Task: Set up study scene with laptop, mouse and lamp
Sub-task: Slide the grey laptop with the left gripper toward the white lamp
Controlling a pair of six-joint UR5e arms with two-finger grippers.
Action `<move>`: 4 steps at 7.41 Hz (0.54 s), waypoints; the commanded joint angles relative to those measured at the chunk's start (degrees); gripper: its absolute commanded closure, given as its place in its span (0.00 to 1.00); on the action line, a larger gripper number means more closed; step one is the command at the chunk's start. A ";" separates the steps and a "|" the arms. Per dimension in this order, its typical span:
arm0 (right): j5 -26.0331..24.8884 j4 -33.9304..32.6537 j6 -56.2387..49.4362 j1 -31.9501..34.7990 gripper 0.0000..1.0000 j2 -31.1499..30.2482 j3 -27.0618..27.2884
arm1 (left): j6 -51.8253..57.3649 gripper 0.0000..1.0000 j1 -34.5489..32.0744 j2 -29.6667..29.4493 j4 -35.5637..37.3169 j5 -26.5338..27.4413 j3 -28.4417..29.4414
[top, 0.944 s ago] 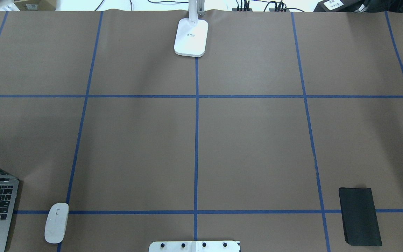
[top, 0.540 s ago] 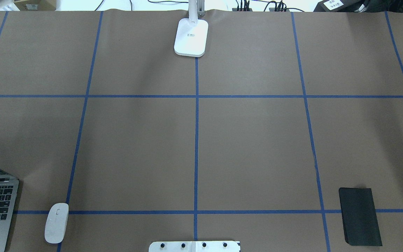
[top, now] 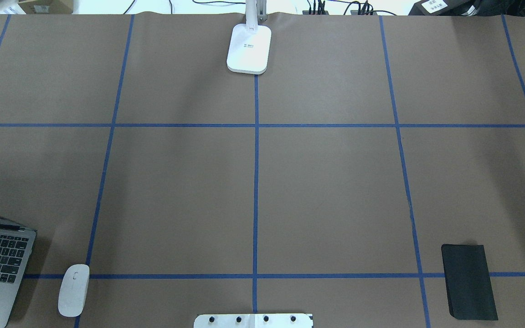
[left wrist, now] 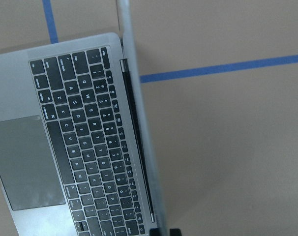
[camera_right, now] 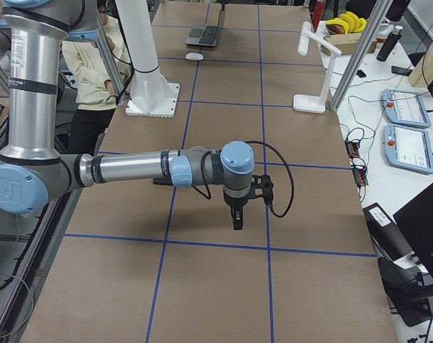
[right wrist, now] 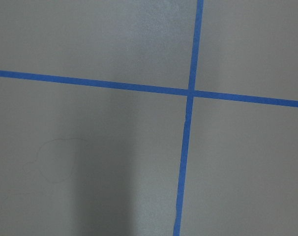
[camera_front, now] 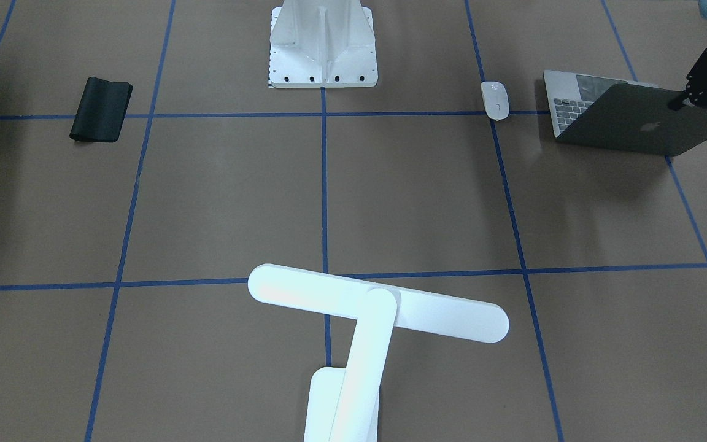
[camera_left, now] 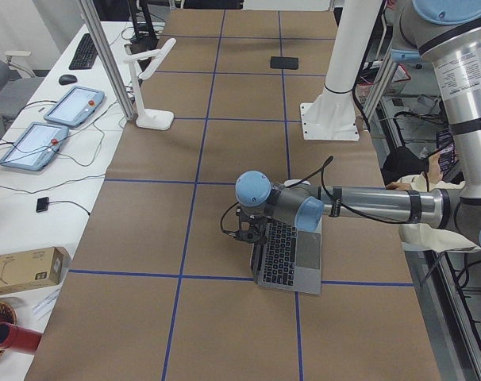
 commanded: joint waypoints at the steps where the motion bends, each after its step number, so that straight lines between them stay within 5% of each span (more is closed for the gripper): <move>1: -0.07 0.00 -0.07 0.00 0.00 -0.48 0.20 | 0.07 1.00 0.00 -2.96 0.65 -2.56 0.65; 4: -0.24 -0.09 -0.07 0.00 0.00 -1.79 0.20 | -0.89 1.00 -0.53 -14.27 8.89 -2.92 -0.14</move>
